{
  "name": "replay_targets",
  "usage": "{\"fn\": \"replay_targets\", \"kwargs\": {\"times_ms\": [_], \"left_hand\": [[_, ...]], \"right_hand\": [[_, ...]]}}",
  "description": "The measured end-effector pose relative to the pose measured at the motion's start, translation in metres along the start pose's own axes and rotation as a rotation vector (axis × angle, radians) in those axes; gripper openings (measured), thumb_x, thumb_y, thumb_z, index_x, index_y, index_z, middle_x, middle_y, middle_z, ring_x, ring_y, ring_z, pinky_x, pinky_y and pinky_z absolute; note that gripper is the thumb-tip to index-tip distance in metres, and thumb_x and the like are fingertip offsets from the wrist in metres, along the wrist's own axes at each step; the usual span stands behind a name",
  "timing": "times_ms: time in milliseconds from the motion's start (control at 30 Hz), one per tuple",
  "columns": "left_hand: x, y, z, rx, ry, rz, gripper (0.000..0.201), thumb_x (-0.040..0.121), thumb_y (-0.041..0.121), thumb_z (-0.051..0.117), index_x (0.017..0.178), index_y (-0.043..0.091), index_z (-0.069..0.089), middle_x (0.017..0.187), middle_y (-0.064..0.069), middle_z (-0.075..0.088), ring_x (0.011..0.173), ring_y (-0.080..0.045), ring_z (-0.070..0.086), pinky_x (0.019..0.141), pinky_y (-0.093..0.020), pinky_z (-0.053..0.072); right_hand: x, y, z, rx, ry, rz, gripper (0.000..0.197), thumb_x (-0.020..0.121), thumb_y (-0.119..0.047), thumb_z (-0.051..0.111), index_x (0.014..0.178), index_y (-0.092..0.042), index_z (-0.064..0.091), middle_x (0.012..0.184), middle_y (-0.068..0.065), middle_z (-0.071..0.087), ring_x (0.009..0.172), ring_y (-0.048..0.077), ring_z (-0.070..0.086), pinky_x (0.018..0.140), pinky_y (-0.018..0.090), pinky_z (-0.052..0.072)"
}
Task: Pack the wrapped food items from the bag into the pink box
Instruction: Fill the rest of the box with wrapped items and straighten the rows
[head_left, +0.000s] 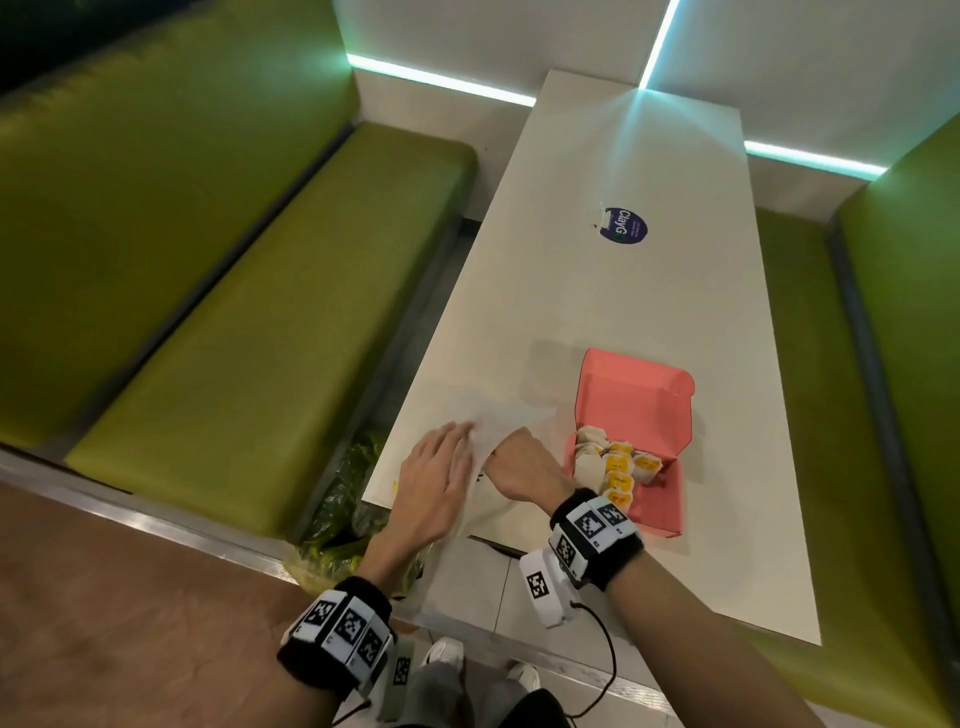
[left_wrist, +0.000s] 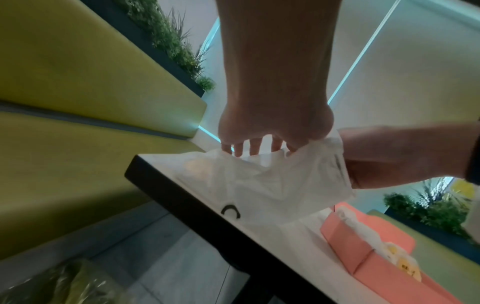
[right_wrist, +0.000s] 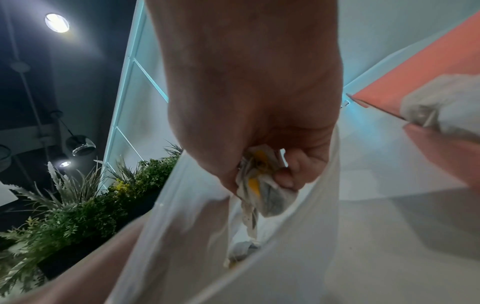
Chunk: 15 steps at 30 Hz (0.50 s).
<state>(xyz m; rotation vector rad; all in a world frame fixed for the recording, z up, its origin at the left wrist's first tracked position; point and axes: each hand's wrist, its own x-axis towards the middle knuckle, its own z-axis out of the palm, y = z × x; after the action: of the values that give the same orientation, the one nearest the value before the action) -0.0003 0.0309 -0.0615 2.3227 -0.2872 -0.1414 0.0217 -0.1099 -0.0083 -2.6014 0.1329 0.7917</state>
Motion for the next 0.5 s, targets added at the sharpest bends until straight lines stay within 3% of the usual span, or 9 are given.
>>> {"fn": "replay_targets", "kwargs": {"times_ms": [100,167,267,400,500], "left_hand": [[0.001,-0.012,0.015,0.113,-0.046,-0.049,0.056,0.103,0.051,0.013,0.153,0.030,0.030,0.160,0.005,0.031,0.149,-0.011,0.019,0.124,-0.036,0.014],[0.002,-0.016,0.019,0.187,-0.077,-0.099,0.060,0.101,0.054,0.010,0.155,0.032,0.024,0.163,0.002,0.023,0.152,-0.018,0.012,0.124,-0.040,0.013],[0.005,-0.009,0.020,0.274,-0.116,-0.156,0.055,0.105,0.047,0.019,0.156,0.028,0.019,0.165,-0.004,0.015,0.153,-0.026,0.006,0.122,-0.043,0.012],[0.007,0.002,0.013,0.232,-0.069,-0.202,0.051,0.105,0.030,0.037,0.154,0.023,0.027,0.163,-0.007,0.021,0.151,-0.028,0.011,0.121,-0.043,0.016],[0.007,0.018,0.002,0.099,0.124,-0.137,0.043,0.100,0.019,0.049,0.143,0.017,0.046,0.150,-0.007,0.042,0.141,-0.026,0.032,0.115,-0.040,0.029]], "right_hand": [[-0.008,0.006,-0.002,0.091,0.057,-0.041,0.020,0.093,-0.025,0.048,0.076,-0.017,0.056,0.079,0.001,0.057,0.070,0.025,0.059,0.064,0.035,0.048],[-0.017,0.010,-0.003,0.133,0.081,-0.109,0.019,0.099,-0.028,0.047,0.083,-0.019,0.052,0.085,0.003,0.059,0.075,0.025,0.058,0.070,0.038,0.049],[-0.029,0.020,-0.007,0.212,0.106,-0.220,0.012,0.100,-0.029,0.049,0.105,-0.024,0.059,0.097,0.003,0.066,0.085,0.024,0.060,0.077,0.042,0.051],[-0.045,0.039,-0.019,0.420,0.177,-0.269,0.011,0.099,-0.024,0.054,0.107,-0.023,0.062,0.089,0.001,0.064,0.074,0.016,0.061,0.065,0.038,0.055],[-0.060,0.055,-0.032,0.641,0.221,-0.282,0.009,0.099,-0.018,0.057,0.106,-0.017,0.063,0.085,0.002,0.062,0.059,0.003,0.058,0.053,0.025,0.052]]}}
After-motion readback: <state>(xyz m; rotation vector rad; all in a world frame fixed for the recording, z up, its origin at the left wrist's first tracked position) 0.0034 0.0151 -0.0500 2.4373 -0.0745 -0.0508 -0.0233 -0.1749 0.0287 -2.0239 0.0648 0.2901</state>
